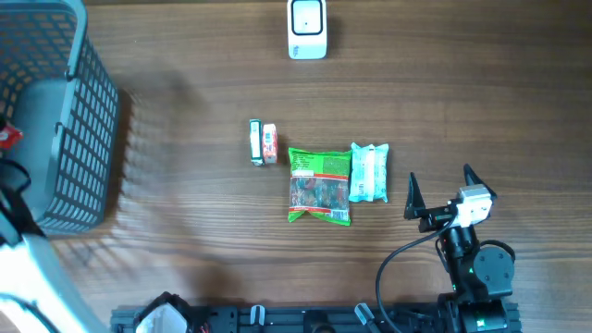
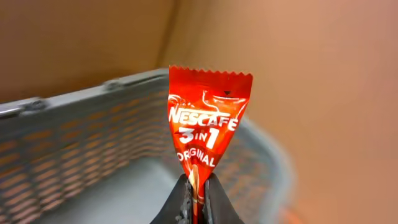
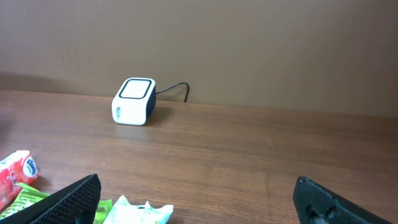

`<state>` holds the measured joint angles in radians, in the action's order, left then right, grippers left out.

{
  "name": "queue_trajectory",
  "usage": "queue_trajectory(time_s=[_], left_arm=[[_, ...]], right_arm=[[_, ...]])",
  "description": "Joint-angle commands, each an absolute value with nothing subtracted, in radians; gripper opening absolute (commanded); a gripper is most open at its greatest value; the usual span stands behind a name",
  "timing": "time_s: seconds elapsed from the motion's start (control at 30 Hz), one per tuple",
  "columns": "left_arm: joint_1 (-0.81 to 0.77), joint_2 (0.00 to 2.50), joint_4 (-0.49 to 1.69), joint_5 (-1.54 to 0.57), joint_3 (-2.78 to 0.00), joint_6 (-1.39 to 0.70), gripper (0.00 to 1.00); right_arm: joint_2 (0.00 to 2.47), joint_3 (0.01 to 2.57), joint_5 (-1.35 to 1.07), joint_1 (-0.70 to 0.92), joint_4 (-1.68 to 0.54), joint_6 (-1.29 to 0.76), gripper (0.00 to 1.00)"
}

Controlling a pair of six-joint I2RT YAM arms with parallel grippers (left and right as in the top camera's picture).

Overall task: Scan the item barcode
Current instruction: 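Reach the left gripper into the basket and grasp the red Nescafe stick, then carry the red Nescafe stick out and lower it onto the table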

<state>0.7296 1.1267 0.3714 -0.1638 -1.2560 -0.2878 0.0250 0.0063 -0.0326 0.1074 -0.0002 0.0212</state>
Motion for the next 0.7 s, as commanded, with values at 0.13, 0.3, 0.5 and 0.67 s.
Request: queue_trajectory(time_s=[0.13,0.3,0.5,0.67], left_arm=[[0.556,0.952,0.641,-0.586,-1.266,-0.381,0.04],[0.339,1.020,0.955,-0.521,-1.218,-0.268,0.04],[0.071,1.203,0.999,-0.442,-1.044,-0.243,0.04],[-0.107,1.429,0.958,-0.288,-0.979,-0.270,0.04]], right_arm=[[0.023,0.005,-0.027,0.102,0.004,0.023,1.00],[0.023,0.005,-0.027,0.102,0.004,0.023,1.00],[0.023,0.005,-0.027,0.102,0.004,0.023,1.00],[0.023,0.005,-0.027,0.102,0.004,0.023,1.00]])
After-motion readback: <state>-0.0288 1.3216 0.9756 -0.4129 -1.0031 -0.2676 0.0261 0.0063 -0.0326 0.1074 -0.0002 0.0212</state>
